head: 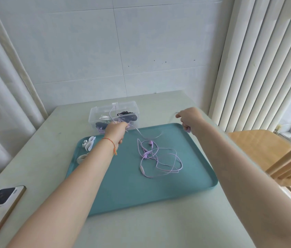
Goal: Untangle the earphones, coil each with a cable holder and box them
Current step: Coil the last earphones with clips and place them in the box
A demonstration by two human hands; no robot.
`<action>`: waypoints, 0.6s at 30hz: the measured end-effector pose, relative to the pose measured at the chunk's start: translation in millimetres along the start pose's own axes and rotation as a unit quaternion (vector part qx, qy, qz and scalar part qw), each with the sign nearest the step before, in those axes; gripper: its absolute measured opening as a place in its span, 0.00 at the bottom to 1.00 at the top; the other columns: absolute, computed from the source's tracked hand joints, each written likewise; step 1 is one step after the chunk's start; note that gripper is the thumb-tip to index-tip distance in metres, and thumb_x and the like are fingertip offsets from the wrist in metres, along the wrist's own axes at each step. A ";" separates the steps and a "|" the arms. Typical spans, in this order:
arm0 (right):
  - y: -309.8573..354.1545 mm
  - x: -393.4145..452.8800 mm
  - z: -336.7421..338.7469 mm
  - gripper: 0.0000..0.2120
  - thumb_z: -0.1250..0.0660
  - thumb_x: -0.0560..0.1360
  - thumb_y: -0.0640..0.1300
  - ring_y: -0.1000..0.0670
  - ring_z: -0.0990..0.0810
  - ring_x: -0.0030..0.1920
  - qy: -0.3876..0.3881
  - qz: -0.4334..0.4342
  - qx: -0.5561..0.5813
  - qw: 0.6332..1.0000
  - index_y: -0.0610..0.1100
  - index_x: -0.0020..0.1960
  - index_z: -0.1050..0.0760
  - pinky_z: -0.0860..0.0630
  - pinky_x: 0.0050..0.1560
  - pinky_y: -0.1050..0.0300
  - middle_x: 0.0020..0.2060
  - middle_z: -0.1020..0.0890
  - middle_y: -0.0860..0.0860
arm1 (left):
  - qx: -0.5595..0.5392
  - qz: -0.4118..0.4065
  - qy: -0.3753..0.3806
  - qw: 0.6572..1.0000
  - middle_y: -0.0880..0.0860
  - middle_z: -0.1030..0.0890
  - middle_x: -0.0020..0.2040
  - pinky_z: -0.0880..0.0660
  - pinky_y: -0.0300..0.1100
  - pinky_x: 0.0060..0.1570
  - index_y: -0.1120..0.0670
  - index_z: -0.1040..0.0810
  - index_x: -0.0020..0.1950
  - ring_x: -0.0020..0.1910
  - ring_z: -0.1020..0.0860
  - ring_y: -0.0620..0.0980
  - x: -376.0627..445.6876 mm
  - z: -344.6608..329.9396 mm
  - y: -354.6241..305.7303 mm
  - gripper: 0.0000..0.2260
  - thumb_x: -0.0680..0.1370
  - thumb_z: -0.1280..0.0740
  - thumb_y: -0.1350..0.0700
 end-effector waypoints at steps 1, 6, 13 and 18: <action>-3.4 3.1 2.2 0.05 0.41 0.77 0.38 0.49 0.34 0.27 -0.017 0.006 -0.032 0.999 0.42 0.46 0.27 0.36 0.27 0.61 0.30 0.30 0.46 | 0.011 0.000 -0.001 1.000 0.52 0.33 0.34 0.46 0.34 0.25 0.54 0.31 0.44 0.26 0.41 0.48 0.9 2.7 2.7 0.04 0.77 0.37 0.59; -5.1 -0.1 1.3 0.05 0.43 0.73 0.38 0.40 0.25 0.40 -0.076 0.027 -0.165 0.983 0.39 0.38 0.32 0.31 0.37 0.57 0.38 0.27 0.43 | 0.003 -0.021 0.044 0.999 0.52 0.29 0.31 0.46 0.32 0.23 0.58 0.23 0.50 0.22 0.41 0.47 -2.8 8.3 6.7 0.05 0.77 0.35 0.59; 54.2 -33.5 -48.0 0.17 0.44 0.74 0.35 0.44 0.21 0.51 -0.046 0.216 -0.146 0.964 0.43 0.56 0.21 0.26 0.46 0.60 0.55 0.20 0.46 | -0.034 -0.059 0.109 0.992 0.47 0.40 0.24 0.50 0.33 0.22 0.57 0.21 0.50 0.21 0.46 0.44 -11.3 9.6 -1.7 0.09 0.80 0.39 0.54; 64.2 -61.8 -123.2 0.21 0.45 0.73 0.30 0.50 0.18 0.32 0.164 0.226 -0.090 0.956 0.42 0.62 0.26 0.24 0.27 0.60 0.60 0.24 0.52 | -0.066 -0.058 0.202 0.975 0.47 0.44 0.25 0.53 0.36 0.26 0.55 0.23 0.44 0.21 0.48 0.44 -20.5 0.2 -8.1 0.17 0.82 0.43 0.45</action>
Point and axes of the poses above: each hand's wrist, its own x-axis towards the middle knuckle, its own z-axis out of the back of the hand, y = z × x, the point moved 8 cm from there along x, towards the middle knuckle
